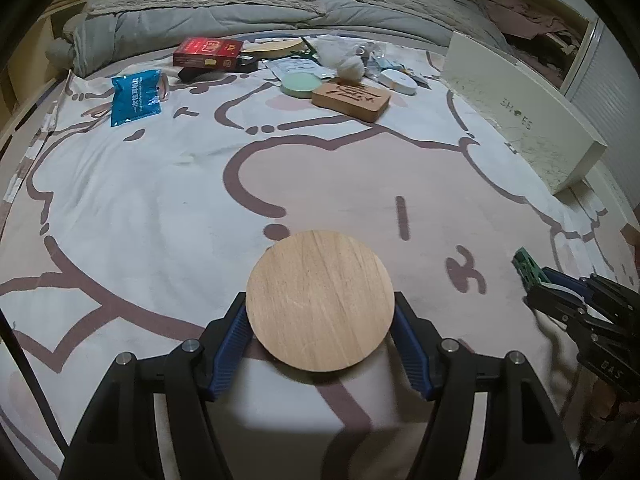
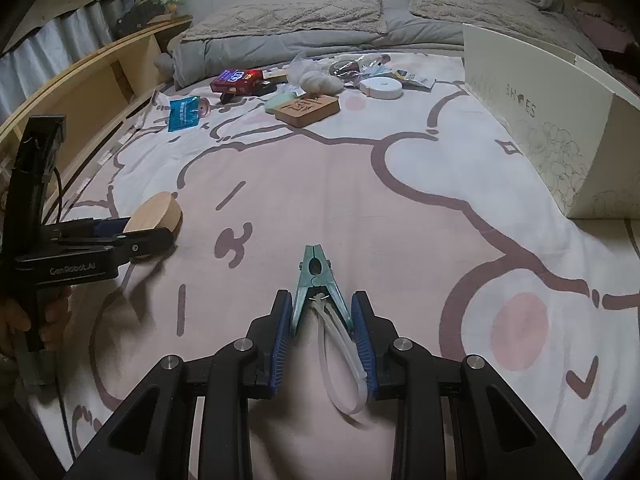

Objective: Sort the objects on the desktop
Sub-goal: 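Carry the coaster and clothespin in both grippers toward the white box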

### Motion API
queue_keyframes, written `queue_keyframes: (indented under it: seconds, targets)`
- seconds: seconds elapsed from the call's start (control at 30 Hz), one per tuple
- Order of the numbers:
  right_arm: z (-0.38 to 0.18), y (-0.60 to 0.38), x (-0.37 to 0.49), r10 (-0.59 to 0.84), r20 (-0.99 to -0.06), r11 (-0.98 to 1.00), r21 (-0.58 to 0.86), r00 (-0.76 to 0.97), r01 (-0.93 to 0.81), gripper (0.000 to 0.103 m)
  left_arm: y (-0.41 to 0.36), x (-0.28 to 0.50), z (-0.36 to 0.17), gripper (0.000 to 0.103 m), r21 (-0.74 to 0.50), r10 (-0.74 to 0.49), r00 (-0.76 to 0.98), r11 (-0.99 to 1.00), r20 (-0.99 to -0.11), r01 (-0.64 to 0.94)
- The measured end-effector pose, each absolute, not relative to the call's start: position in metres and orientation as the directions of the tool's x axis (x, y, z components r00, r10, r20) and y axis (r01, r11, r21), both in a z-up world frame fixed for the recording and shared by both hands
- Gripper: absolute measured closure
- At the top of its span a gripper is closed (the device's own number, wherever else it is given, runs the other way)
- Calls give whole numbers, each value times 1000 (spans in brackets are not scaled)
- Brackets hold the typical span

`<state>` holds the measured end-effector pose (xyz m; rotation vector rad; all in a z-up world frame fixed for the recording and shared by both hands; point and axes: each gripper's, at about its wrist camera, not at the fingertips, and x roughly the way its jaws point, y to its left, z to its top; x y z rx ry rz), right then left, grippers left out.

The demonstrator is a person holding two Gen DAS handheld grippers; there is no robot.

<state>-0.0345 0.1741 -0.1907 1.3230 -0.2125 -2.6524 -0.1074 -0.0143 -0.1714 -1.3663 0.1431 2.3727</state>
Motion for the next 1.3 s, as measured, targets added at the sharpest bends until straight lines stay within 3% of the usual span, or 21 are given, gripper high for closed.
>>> queue_keyframes:
  seconds: [0.5, 1.3]
  targets:
    - [-136, 210, -30, -205, -693, -969, 244, -691, 42, 72, 13, -97, -122, 35, -74, 294, -514, -911, -806, -405]
    - [-68, 321, -28, -28, -595, -996, 86, -803, -29, 72, 61, -111, -68, 35, -41, 329, -590, -894, -737, -447]
